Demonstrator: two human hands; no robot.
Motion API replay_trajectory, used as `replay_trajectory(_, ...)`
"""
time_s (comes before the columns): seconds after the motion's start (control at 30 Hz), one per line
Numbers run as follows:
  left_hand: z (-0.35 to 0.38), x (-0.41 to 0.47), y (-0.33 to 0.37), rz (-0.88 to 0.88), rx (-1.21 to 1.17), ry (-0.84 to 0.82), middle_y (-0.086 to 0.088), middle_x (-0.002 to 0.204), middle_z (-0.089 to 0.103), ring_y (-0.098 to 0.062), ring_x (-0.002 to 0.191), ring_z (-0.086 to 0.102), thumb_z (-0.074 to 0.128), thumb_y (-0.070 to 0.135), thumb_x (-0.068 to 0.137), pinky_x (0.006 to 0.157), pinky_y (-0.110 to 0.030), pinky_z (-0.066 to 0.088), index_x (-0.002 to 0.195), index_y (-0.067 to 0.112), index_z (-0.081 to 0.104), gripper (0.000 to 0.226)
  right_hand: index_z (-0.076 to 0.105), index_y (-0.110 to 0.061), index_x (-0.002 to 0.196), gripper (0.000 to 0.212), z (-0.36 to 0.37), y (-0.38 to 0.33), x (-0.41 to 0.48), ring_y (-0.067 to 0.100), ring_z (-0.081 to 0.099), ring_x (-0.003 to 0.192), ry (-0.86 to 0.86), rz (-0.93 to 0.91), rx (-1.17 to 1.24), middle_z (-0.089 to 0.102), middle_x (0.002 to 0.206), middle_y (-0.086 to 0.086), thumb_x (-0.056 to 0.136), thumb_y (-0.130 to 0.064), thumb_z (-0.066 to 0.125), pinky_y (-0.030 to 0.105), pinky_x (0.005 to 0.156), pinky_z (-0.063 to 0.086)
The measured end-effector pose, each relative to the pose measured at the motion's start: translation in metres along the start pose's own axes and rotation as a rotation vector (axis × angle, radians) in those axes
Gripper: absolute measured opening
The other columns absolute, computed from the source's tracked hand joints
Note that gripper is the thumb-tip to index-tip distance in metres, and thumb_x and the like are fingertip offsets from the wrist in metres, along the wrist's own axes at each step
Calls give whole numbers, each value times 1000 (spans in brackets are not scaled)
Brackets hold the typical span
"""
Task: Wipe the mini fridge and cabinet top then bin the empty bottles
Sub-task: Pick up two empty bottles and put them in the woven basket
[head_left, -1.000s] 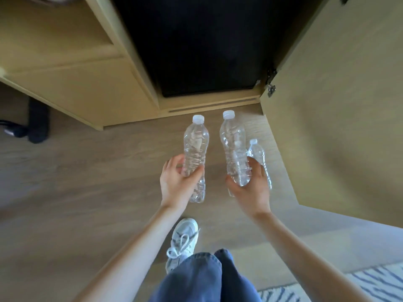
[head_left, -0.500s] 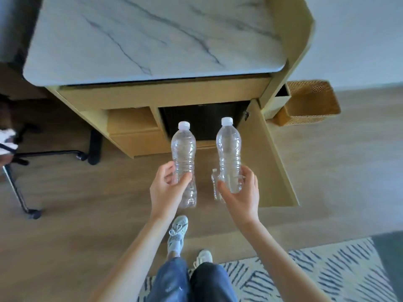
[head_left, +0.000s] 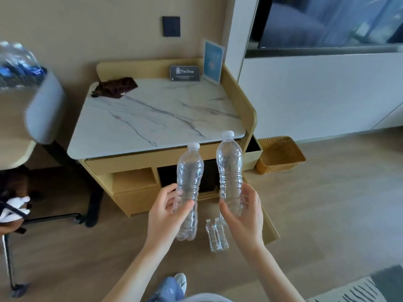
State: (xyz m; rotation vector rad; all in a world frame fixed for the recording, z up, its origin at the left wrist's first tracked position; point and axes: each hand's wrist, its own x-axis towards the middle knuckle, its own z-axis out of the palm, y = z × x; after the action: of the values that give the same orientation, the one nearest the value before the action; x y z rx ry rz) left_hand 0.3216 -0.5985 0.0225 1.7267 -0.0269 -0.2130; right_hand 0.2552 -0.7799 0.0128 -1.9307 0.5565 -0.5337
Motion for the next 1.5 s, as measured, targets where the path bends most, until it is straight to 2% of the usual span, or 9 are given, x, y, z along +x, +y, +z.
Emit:
replay_trajectory(0.17, 1, 24, 12, 45, 9, -65, 13, 114, 68, 0, 109, 62, 83, 28, 78, 95, -24, 47, 120, 34, 60, 48, 46, -40, 126, 61, 5, -3, 6, -3, 54, 109, 71, 33, 33, 54, 117, -20, 78, -25, 82, 22, 92, 47)
replay_trajectory(0.43, 28, 65, 31, 89, 1, -264, 13, 115, 68, -6, 112, 63, 78, 54, 61, 98, -31, 49, 119, 38, 59, 63, 47, -39, 126, 62, -7, -2, 16, -2, 56, 109, 281, 70, 12, 56, 119, -18, 78, -25, 83, 17, 93, 47)
replay_trajectory(0.57, 60, 72, 42, 113, -9, -422, 9, 116, 68, -9, 112, 63, 79, 54, 60, 101, -37, 50, 117, 38, 60, 62, 50, -34, 127, 63, -30, 3, 8, 9, 59, 104, 446, 102, 3, 57, 119, -13, 74, -32, 83, 29, 92, 51)
replay_trajectory(0.73, 116, 52, 53, 158, 32, -640, 12, 118, 66, -9, 113, 62, 79, 54, 63, 101, -40, 50, 122, 36, 58, 66, 44, -47, 120, 64, -78, 11, -24, 0, 58, 99, 668, 150, -11, 54, 119, -19, 75, -28, 86, 14, 84, 47)
replay_trajectory(0.93, 189, -23, 61, 226, 80, -873, 15, 123, 61, -4, 116, 57, 76, 55, 64, 91, -21, 45, 126, 36, 53, 69, 48, -22, 138, 73, -150, 34, -93, 0, 58, 102, 851, 246, -53, 57, 125, -7, 77, -37, 83, 9, 84, 47)
replay_trajectory(1.07, 239, -100, 63, 270, 105, -1025, 18, 120, 61, 1, 112, 56, 80, 45, 74, 82, -8, 41, 126, 35, 53, 60, 48, -20, 141, 73, -211, 47, -155, 2, 59, 109, 964, 288, -33, 59, 127, -9, 79, -42, 80, 25, 94, 51)
replay_trajectory(1.23, 293, -198, 46, 313, 138, -1171, 18, 119, 62, 4, 109, 56, 81, 37, 77, 85, -9, 43, 123, 37, 54, 53, 47, -18, 141, 77, -282, 75, -230, 2, 60, 108, 1041, 339, -83, 60, 123, -10, 79, -51, 80, 35, 94, 54)
replay_trajectory(1.33, 324, -251, 34, 299, 151, -1231, 22, 115, 62, 10, 105, 56, 82, 38, 76, 86, -7, 45, 114, 47, 53, 48, 49, -17, 140, 78, -319, 90, -269, 7, 60, 111, 1085, 373, -118, 61, 124, -7, 77, -53, 77, 27, 95, 51)
replay_trajectory(1.5, 375, -318, 25, 251, 188, -1339, 16, 117, 66, 1, 107, 61, 84, 41, 72, 91, -17, 50, 122, 38, 55, 57, 53, -21, 132, 64, -375, 111, -315, 1, 60, 105, 1170, 438, -96, 62, 119, -9, 78, -37, 82, 13, 88, 48)
